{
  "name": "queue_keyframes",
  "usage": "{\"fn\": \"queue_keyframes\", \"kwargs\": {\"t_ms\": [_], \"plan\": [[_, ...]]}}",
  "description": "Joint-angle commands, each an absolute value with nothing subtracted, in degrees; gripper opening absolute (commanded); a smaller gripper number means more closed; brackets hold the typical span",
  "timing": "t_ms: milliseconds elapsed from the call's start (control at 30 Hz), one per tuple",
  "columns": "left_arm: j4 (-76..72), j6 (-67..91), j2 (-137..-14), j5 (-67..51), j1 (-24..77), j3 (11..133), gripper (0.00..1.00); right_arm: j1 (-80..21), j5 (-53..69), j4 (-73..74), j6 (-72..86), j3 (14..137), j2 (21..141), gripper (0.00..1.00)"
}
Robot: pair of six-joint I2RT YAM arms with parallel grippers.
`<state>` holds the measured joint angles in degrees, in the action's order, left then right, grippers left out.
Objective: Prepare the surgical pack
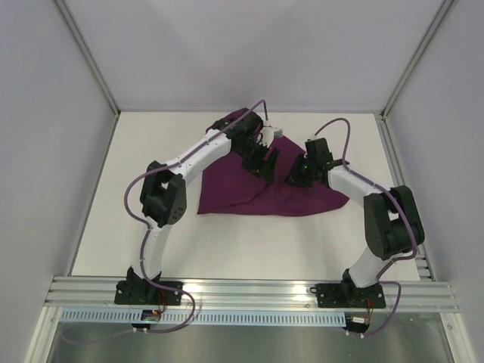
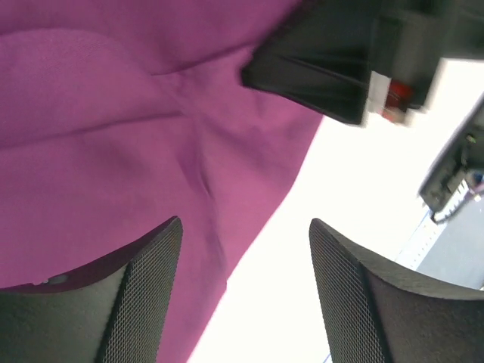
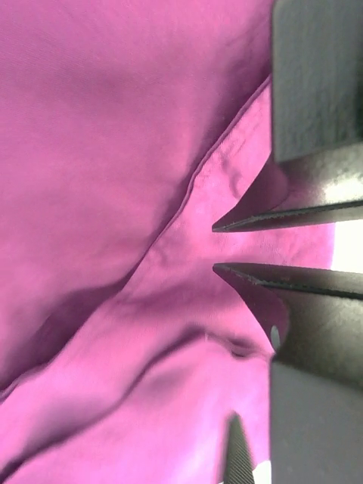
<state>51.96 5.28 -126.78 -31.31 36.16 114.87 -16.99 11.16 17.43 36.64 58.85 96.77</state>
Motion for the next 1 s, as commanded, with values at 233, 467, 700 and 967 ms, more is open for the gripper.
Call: {"fn": "queue_keyframes", "kwargs": {"t_ms": [233, 467, 700, 967], "plan": [[61.44, -7.47, -103.64, -15.05, 34.64, 107.42, 0.78, -26.54, 8.86, 16.80, 41.38, 61.71, 89.65, 0.44], [60.47, -6.68, -100.55, -12.22, 25.15, 93.19, 0.79, -28.47, 12.83, 10.11, 50.88, 56.78, 91.76, 0.48], [55.64, -7.29, -100.90, -11.78, 20.30, 84.38, 0.79, -30.67, 15.38, 4.49, 55.19, 55.98, 95.36, 0.52], [54.14, -7.29, -103.71, -12.04, 20.30, 81.57, 0.77, -30.76, 16.78, 2.64, 56.77, 58.01, 100.37, 0.47]]}}
